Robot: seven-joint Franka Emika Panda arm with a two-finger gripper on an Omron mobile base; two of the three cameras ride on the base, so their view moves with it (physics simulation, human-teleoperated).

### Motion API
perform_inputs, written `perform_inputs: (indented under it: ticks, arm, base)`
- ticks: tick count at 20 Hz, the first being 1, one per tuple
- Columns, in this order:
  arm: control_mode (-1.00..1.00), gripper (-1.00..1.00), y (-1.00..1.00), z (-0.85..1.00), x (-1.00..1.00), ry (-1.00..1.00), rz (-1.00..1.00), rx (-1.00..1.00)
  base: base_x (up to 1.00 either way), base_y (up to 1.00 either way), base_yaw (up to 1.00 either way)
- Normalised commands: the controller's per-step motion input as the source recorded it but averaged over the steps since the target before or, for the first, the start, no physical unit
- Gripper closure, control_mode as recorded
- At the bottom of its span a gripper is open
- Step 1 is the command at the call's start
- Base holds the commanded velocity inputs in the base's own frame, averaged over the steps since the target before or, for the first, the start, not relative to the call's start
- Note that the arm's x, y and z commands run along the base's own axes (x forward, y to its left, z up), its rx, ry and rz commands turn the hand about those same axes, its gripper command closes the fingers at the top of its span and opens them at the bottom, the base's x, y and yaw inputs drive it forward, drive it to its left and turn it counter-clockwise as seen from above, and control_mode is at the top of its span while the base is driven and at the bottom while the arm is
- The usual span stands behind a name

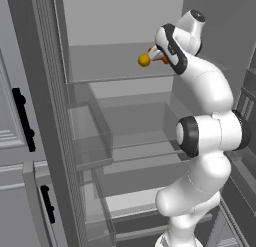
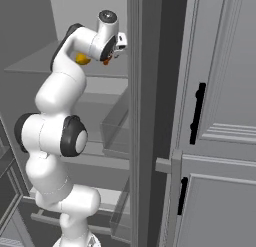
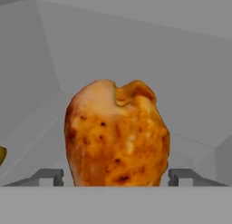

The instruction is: Place one lemon and one chicken drumstick in each tupperware on the nearby counter, to pack two identical lunches.

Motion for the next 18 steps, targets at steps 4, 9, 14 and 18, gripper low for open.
perform_inputs:
  ticks: [4, 9, 14, 18]
  arm:
    - [-1.00, 1.00, 0.05, -0.10, 0.00, 0.00, 0.00, 0.00]
    - [-1.00, 1.00, 0.00, 0.00, 0.00, 0.01, 0.00, 0.00]
    - [-1.00, 1.00, 0.00, 0.00, -0.75, -0.11, -0.11, 0.00]
    - [-1.00, 1.00, 0.01, 0.00, -1.00, -0.11, -0.29, 0.01]
  base:
    - [0.00, 0.00, 0.00]
    - [0.00, 0.00, 0.00]
    - [0.00, 0.00, 0.00]
    - [0.00, 0.00, 0.00]
